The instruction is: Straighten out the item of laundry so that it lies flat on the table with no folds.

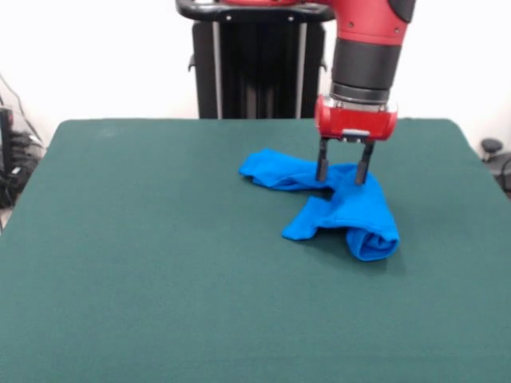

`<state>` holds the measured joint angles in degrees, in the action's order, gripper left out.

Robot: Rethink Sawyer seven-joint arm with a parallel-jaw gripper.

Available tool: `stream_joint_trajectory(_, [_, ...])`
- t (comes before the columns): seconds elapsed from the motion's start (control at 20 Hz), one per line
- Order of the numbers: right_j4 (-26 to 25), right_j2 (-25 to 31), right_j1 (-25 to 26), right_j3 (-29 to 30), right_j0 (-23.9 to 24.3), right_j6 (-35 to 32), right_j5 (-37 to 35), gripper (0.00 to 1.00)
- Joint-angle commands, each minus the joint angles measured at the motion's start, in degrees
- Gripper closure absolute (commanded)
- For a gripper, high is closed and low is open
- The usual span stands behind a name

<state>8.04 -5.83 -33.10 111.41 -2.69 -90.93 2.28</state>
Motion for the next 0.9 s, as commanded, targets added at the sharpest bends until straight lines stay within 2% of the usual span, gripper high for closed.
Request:
stream_joint_trajectory(0.05, [2.7,6.7,3.1,-4.0,0.1,-11.2,-3.7,0.00])
stream_joint_trajectory(0.3, [5.3,3.5,2.9,-6.6,-3.5,-12.4,-3.2,0.00])
stream_joint_trajectory(0.7, [5.2,3.9,5.5,-7.4,-3.1,-12.7,0.4,0.00])
stream_joint_trajectory(0.9, [6.1,0.3,5.5,-7.6,-4.9,-12.3,-1.7,0.00])
